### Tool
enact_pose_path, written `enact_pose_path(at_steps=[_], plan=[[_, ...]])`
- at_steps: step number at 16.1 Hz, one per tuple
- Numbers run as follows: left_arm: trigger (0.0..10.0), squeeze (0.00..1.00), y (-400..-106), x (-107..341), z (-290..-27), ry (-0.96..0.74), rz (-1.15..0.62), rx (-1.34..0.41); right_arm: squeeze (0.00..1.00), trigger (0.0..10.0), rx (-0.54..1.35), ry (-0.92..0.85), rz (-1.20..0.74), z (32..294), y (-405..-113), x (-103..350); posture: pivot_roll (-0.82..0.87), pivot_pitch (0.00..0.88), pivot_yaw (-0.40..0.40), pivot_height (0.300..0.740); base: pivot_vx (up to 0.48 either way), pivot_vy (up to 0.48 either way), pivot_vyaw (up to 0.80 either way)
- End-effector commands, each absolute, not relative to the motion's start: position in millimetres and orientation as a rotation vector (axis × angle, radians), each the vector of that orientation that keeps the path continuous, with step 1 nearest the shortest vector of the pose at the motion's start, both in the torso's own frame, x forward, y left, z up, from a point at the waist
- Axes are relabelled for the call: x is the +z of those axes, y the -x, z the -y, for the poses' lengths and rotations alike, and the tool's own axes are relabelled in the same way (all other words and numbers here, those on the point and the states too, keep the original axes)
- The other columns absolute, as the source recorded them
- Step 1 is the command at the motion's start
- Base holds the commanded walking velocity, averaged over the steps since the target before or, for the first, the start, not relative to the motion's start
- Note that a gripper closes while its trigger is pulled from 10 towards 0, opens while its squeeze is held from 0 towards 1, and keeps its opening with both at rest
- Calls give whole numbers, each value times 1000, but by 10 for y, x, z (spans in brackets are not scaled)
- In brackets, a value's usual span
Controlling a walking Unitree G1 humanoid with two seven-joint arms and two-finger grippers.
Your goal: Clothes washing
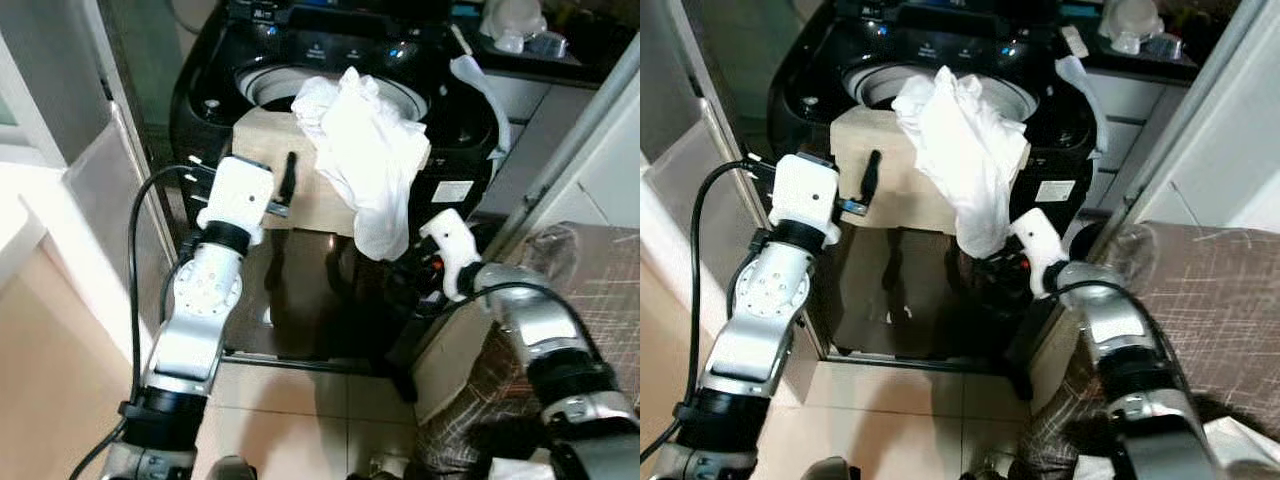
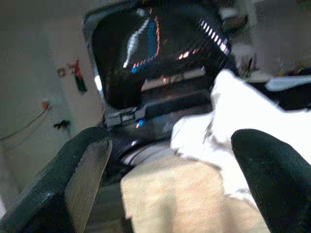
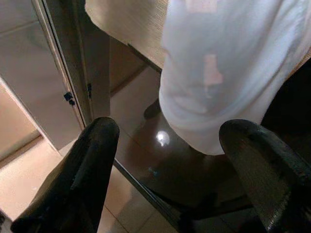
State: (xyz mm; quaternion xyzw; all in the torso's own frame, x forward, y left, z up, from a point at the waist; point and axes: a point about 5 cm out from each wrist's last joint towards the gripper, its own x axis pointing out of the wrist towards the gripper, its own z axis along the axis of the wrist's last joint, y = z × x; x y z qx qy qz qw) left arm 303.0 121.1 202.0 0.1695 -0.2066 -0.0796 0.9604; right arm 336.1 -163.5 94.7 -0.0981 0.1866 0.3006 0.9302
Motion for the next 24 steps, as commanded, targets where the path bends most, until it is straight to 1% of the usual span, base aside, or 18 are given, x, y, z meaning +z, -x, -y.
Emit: enact_pose_path(at_steps=[1,2,3,4,7,9,10,11,12,14,16,18,20,24], plan=[[10000,0,-3005,2030,-1240,-342,411,-163,0,10000,513,168,-500,1708,-3288,696,85,35,-60,740,0,0,0],[10000,0,-2987,2046,-1263,-343,412,-156,0,10000,413,131,-583,1676,-3249,502,117,28,-60,740,0,0,0],[10000,0,-2975,2055,-1262,-341,412,-152,0,10000,374,128,-626,1616,-3237,401,130,24,-56,740,0,0,0],[10000,0,-2944,2050,-1245,-332,392,-152,0,10000,329,176,-678,1516,-3220,280,139,18,-58,740,0,0,0],[10000,0,-2889,1995,-1159,-376,342,-214,0,10000,311,261,-705,1380,-3247,232,159,14,-62,740,0,0,0],[10000,0,-2876,1979,-1152,-380,322,-215,0,10000,301,310,-719,1282,-3259,218,180,23,-71,740,0,0,0],[10000,0,-2855,2001,-1147,-374,323,-202,0,10000,273,372,-701,1196,-3315,270,216,40,-80,740,0,0,0],[10000,0,-2841,2012,-1144,-373,323,-198,0,10000,250,376,-696,1166,-3338,295,228,45,-82,740,0,0,0],[10000,0,-2801,2023,-1150,-374,316,-189,0,10000,218,450,-650,1136,-3403,373,249,52,-94,740,0,0,0],[10000,0,-2767,2040,-1157,-379,320,-175,0,10000,235,458,-586,1030,-3513,531,271,59,-111,740,0,0,0],[10000,0,-2742,2072,-1133,-376,345,-175,0,10000,184,376,-491,994,-3657,753,284,62,-122,740,0,0,0],[10000,0,-2732,2079,-1113,-374,347,-184,0,10000,133,263,-460,990,-3753,915,282,63,-125,740,0,0,0],[10000,0,-2736,2089,-1081,-374,346,-194,0,10000,90,169,-372,965,-3920,1249,273,60,-123,740,0,0,0],[10000,0,-2765,2096,-1050,-373,347,-204,0,10000,95,112,-220,898,-4122,1813,256,53,-121,740,0,0,0]])
